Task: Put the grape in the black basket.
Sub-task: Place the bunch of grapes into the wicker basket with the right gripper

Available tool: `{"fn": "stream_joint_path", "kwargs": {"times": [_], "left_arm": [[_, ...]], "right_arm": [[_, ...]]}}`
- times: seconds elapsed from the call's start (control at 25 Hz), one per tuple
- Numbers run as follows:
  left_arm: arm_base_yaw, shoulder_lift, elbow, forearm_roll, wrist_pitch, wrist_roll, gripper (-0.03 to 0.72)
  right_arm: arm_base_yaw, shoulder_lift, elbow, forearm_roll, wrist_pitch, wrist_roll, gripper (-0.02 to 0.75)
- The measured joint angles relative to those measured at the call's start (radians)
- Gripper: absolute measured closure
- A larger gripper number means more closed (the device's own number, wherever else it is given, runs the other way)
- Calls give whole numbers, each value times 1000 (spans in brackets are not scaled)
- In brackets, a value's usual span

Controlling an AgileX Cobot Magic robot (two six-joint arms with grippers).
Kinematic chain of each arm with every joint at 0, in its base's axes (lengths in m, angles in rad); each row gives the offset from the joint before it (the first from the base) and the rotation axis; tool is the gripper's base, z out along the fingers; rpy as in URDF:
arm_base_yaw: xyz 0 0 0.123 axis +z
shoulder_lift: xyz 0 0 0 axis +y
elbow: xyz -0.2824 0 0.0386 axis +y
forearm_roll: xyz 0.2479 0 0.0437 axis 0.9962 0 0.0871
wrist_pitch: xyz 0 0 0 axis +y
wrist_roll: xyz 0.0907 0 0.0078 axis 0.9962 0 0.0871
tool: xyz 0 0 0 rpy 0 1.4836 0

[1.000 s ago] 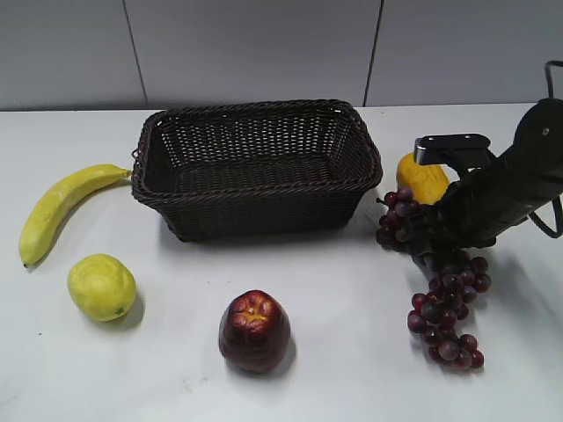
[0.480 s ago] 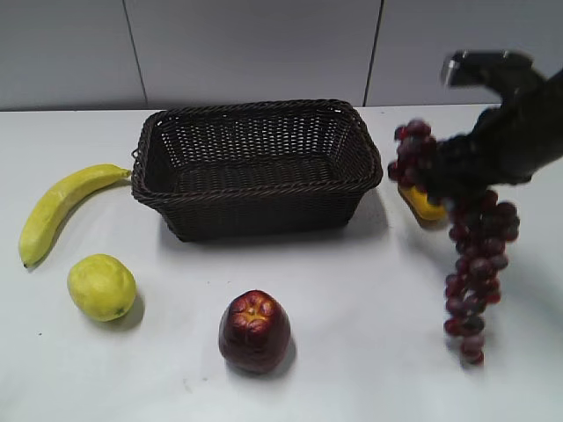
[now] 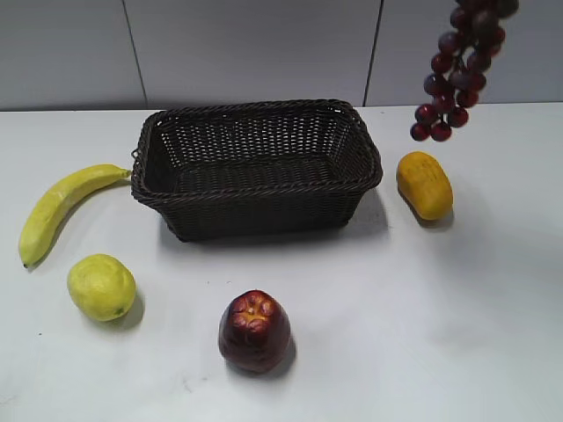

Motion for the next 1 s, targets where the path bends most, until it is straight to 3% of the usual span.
{"fn": "stream_joint_path", "kwargs": {"times": [0.2,0.4,1.0], "left_arm": [[0,0,0,0,0,0,452],[0,0,0,0,0,0,452],[0,0,0,0,0,0,452]], "right_arm": [[81,165,-180,27,-5,-44,428],[145,334,-242,33,-58,-104,430],[159,732,-245,101,-7,-125,440]]}}
